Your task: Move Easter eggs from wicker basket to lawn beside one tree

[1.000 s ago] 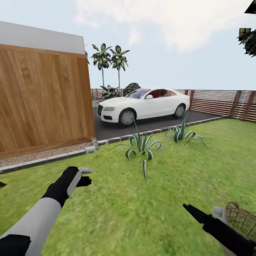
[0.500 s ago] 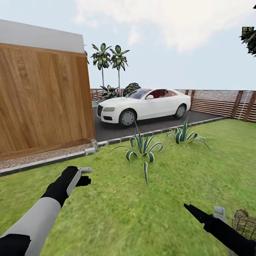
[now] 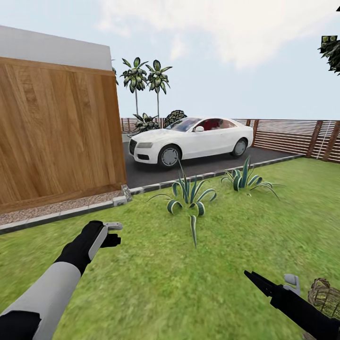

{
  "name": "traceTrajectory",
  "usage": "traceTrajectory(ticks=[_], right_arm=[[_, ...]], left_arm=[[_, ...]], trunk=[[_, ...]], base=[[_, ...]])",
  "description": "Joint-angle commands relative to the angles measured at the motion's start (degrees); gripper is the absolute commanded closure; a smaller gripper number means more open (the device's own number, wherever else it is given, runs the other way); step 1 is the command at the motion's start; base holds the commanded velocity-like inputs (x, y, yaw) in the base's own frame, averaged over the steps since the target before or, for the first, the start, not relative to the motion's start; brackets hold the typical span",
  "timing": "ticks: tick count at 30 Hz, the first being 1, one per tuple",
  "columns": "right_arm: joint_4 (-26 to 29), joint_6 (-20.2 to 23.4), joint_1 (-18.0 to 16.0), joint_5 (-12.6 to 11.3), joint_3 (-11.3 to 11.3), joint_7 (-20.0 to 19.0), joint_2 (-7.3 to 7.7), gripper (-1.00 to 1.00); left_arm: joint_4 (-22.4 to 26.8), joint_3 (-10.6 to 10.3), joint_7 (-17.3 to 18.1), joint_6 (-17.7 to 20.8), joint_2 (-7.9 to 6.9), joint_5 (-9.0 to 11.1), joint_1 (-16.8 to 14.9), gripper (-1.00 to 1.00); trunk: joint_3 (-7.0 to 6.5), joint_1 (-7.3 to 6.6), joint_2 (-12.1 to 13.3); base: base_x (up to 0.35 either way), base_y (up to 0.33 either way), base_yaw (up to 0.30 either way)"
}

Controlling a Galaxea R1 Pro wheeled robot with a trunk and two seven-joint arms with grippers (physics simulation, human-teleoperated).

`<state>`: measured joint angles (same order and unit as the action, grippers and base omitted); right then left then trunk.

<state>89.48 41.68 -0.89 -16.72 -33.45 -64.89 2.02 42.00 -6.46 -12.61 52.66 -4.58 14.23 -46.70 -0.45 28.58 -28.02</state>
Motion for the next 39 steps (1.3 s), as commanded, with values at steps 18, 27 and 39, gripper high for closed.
traceTrajectory(ticks=[18,27,39], right_arm=[[0.0,0.3,0.1,-0.3,-0.1,-0.1,0.0,-1.0],[0.0,0.3,0.1,-0.4,-0.1,-0.1,0.0,-1.0],[0.0,0.3,0.1,-0.4,-0.1,-0.1,0.0,-1.0]], left_arm=[[0.2,-0.1,-0.2,0.2,0.01,0.4,0.0,-1.0],[0.2,-0.1,-0.2,0.2,0.01,0.4,0.0,-1.0],[0.2,-0.1,-0.2,0.2,0.01,0.4,0.0,-1.0]], trunk=[[0.02,0.02,0.0],[0.02,0.02,0.0],[0.02,0.02,0.0]], base=[[0.169,0.16,0.0],[0.227,0.218,0.0],[0.227,0.218,0.0]])
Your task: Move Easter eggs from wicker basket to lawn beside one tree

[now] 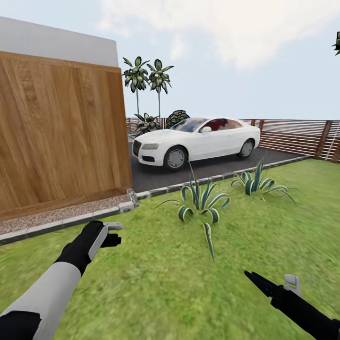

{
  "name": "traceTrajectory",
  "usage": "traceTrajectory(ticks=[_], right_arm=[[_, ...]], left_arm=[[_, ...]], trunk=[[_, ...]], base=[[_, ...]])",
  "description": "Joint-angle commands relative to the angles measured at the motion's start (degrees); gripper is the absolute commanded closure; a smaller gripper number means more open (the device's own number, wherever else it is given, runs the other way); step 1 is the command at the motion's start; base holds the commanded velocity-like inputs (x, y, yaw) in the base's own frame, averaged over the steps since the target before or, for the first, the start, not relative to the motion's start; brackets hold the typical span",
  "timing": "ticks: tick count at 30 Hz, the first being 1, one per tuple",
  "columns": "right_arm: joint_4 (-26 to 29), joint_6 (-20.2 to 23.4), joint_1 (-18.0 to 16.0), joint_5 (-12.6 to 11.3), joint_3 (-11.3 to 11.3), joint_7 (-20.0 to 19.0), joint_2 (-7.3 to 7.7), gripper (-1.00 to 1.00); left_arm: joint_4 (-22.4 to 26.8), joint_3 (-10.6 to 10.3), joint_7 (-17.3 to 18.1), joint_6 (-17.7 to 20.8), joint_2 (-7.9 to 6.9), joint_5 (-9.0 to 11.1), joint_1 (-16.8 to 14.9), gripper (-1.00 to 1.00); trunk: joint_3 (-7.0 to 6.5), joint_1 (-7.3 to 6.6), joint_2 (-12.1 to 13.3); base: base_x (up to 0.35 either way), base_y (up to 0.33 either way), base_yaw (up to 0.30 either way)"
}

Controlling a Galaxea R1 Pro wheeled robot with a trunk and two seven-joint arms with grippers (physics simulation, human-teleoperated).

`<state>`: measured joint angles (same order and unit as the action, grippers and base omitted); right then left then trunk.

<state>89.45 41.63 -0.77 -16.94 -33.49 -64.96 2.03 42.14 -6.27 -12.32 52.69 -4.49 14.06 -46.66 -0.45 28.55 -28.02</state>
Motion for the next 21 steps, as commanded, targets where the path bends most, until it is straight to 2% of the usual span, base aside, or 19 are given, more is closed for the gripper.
traceTrajectory(ticks=[1,21], right_arm=[[0.0,0.4,0.0,-0.2,0.0,-0.1,0.0,-1.0],[0.0,0.4,0.0,-0.1,0.0,-0.1,0.0,-1.0]], left_arm=[[0.0,-0.3,-0.5,0.1,-0.08,0.6,0.0,-1.0],[0.0,-0.3,-0.5,0.1,-0.08,0.5,0.0,-1.0]], trunk=[[0.02,0.04,0.0],[0.02,0.04,0.0]], base=[[0.227,0.218,0.0],[0.236,0.216,-0.004]])
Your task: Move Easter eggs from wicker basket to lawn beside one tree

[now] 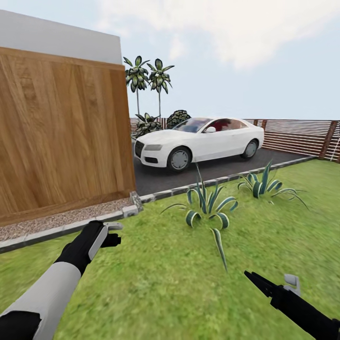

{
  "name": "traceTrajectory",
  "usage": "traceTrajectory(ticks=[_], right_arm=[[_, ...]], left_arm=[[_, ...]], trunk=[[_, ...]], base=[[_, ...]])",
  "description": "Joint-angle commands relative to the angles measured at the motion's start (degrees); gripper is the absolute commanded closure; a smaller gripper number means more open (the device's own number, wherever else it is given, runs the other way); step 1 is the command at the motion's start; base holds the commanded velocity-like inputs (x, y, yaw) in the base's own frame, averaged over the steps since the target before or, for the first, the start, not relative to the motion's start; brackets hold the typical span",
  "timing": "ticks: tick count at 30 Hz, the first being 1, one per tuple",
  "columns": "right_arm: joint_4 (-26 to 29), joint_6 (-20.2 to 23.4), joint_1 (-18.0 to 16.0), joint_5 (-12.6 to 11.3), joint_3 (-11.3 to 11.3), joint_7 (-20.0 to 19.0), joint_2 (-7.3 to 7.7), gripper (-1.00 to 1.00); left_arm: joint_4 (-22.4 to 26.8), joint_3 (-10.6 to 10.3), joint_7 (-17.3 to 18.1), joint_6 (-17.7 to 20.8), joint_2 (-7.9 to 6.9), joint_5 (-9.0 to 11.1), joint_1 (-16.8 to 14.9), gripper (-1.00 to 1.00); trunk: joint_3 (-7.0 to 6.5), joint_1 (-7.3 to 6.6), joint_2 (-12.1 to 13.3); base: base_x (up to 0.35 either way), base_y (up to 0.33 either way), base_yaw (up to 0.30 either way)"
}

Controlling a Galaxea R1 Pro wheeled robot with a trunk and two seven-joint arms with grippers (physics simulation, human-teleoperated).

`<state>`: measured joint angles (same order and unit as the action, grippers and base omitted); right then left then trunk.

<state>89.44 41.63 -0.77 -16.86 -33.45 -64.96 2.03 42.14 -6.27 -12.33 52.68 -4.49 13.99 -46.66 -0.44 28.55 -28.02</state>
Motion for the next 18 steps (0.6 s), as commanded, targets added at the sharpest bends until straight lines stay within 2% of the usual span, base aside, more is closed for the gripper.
traceTrajectory(ticks=[1,5,11,18], right_arm=[[0.0,0.4,0.0,-0.2,0.0,-0.1,-0.01,-1.0],[0.0,0.4,0.0,-0.2,0.0,-0.1,-0.01,-1.0],[0.0,0.4,0.0,-0.2,0.0,-0.1,-0.01,-1.0],[0.0,0.4,0.0,-0.2,0.0,-0.1,-0.01,-1.0]], left_arm=[[0.0,-0.3,-0.5,0.1,-0.08,0.6,0.0,-1.0],[0.0,-0.3,-0.5,0.1,-0.08,0.7,0.0,-1.0],[0.0,-0.3,-0.5,0.1,-0.08,0.7,0.0,-1.0],[0.0,-0.4,-0.5,0.1,-0.08,0.8,0.0,-1.0]], trunk=[[0.02,0.04,0.0],[0.02,0.04,0.0],[0.02,0.04,0.0],[0.02,0.04,0.0]], base=[[0.251,0.209,-0.095],[0.252,0.206,-0.171],[0.254,0.19,-0.261],[0.207,0.061,-0.284]])
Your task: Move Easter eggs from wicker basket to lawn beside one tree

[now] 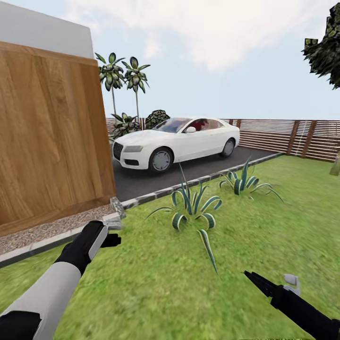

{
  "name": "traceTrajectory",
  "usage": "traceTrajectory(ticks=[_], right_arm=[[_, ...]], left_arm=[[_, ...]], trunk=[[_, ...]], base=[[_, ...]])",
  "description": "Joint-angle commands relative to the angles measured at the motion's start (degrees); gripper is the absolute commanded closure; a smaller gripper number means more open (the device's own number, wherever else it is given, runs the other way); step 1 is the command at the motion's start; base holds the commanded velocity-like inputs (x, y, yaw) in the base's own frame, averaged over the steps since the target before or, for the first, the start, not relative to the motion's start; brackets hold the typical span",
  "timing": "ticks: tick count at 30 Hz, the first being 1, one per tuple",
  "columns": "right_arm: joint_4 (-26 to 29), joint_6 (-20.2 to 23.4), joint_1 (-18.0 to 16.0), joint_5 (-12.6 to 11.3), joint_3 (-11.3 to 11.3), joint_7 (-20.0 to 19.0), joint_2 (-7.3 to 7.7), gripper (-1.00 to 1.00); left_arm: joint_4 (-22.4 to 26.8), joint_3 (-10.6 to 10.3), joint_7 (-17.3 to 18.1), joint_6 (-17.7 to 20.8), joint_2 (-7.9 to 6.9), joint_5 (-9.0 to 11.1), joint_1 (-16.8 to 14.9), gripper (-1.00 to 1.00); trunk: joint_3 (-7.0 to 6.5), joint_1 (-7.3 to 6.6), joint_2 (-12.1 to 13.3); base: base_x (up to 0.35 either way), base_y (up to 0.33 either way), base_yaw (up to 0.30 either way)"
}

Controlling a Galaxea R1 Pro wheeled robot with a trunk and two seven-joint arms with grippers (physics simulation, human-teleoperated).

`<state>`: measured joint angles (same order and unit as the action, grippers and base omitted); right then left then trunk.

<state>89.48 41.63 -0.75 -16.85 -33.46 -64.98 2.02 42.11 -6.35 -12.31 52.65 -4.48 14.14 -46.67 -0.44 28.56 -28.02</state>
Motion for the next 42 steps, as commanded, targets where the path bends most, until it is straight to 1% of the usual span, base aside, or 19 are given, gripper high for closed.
traceTrajectory(ticks=[1,42], right_arm=[[0.0,0.4,0.0,-0.2,0.0,-0.1,0.0,-1.0],[0.0,0.4,0.0,-0.1,0.0,-0.1,0.0,-1.0]], left_arm=[[0.1,-0.3,-0.5,0.2,-0.09,0.6,0.0,-1.0],[0.1,-0.3,-0.5,0.2,-0.09,0.6,0.0,-1.0]], trunk=[[0.02,0.03,0.0],[-0.68,0.03,0.0]], base=[[0.12,0.016,-0.286],[0.006,0.001,-0.287]])
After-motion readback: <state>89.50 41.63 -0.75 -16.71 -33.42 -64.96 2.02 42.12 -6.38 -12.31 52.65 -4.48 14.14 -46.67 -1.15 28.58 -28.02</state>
